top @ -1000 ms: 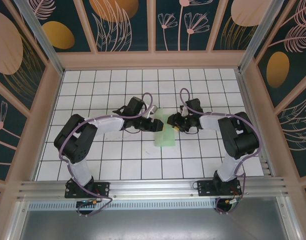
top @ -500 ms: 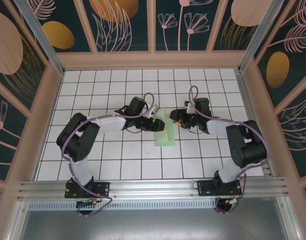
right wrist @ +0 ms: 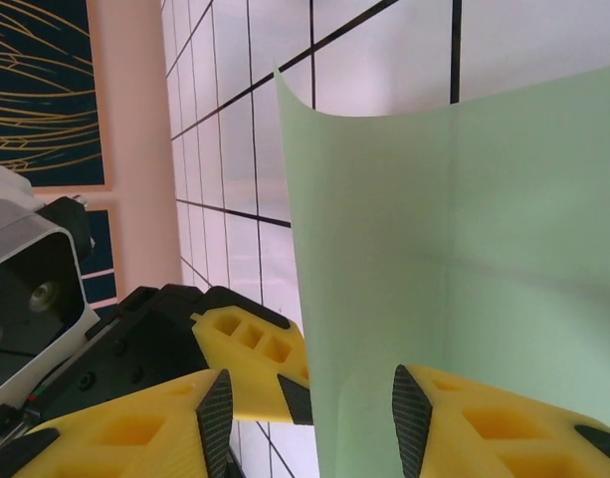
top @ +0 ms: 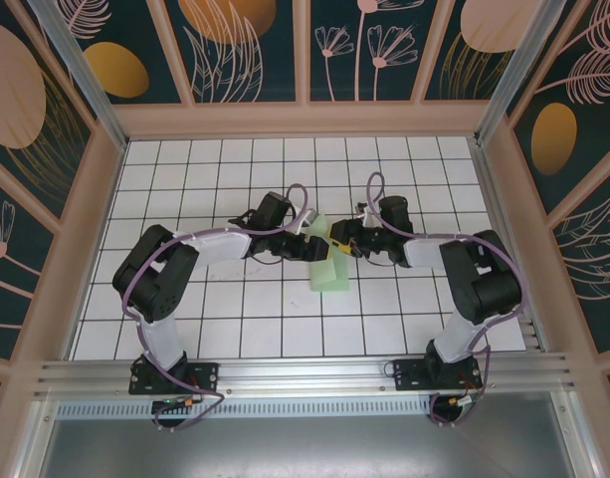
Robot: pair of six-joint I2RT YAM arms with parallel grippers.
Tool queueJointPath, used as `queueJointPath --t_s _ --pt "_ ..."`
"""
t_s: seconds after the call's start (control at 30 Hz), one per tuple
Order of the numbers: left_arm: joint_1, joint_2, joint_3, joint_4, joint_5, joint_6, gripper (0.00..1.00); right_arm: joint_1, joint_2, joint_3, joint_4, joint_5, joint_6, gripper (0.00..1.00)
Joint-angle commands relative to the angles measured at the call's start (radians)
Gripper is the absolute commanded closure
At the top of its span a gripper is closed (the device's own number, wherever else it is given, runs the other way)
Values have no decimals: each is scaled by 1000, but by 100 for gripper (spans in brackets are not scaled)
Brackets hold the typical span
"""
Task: Fold a paper plane with a square sheet of paper (fold left side to right side)
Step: First fold in half a square sheet of paper at the center of the table.
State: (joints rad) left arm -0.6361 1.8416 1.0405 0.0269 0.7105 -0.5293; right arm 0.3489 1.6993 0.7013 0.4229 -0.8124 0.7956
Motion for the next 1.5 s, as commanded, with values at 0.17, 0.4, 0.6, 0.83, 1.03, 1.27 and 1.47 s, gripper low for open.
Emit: queueJointPath --t_s 0.17,0.4,0.6,0.83,1.03,1.27,1.47 --pt "-8 4 20 19 22 -3 31 19 53 53 19 -36 -2 64" --pt "-8 -3 22 18 24 -1 31 20 60 69 -28 -24 -34 89" --pt "-8 -38 14 -5 -32 5 30 19 48 71 -78 4 -67 100" --pt "-7 -161 -44 -53 -264 -55 26 -5 21 55 -135 42 -108 100" --pt "-10 -163 -62 -51 -370 -168 27 -25 3 46 -174 77 -134 99" --pt "-55 -74 -30 -43 -389 -234 31 -34 2 49 -214 99 -156 97" --pt "-69 -35 -16 -54 -434 -276 32 -42 3 37 -214 111 -156 96"
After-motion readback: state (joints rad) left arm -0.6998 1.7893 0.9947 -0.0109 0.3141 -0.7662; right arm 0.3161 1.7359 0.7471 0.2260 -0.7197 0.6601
